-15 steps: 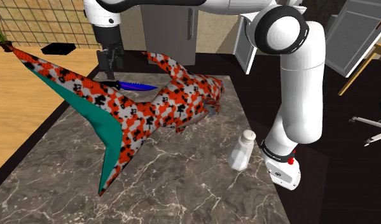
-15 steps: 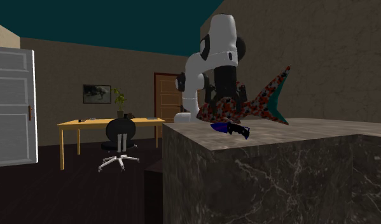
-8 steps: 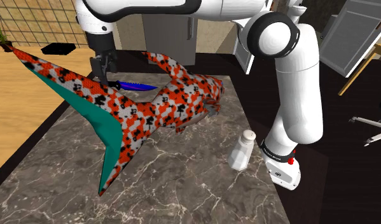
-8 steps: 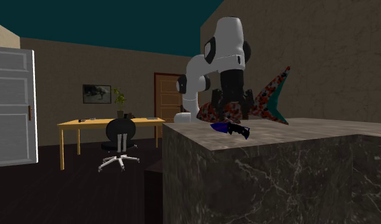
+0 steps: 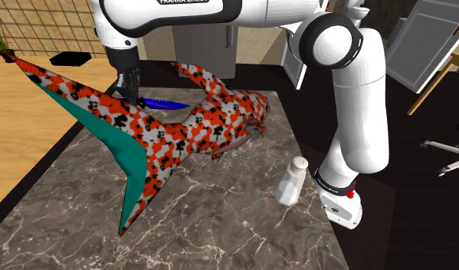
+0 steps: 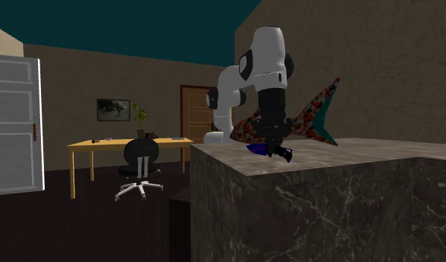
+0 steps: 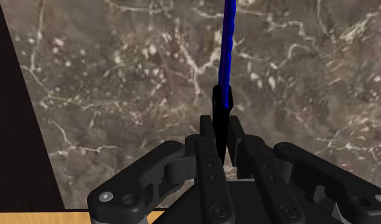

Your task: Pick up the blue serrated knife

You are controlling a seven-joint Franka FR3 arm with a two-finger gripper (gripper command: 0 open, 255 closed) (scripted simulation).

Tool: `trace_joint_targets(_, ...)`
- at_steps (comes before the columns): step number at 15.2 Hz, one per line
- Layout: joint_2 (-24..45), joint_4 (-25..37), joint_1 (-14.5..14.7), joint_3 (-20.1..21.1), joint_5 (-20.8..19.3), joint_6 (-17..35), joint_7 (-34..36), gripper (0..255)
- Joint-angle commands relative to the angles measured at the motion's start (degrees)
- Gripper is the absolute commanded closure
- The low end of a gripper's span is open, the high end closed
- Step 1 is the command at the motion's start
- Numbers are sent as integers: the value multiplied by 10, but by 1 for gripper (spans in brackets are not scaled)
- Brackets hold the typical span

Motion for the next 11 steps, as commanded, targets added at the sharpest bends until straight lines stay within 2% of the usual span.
trace_joint_targets(1,0,0,0,0,0,0,0,255)
trace_joint_targets(6,-1,-2,0,0,0,1,0,255)
trace_joint_targets(11,11,56,7,0,-3,-44,0,255)
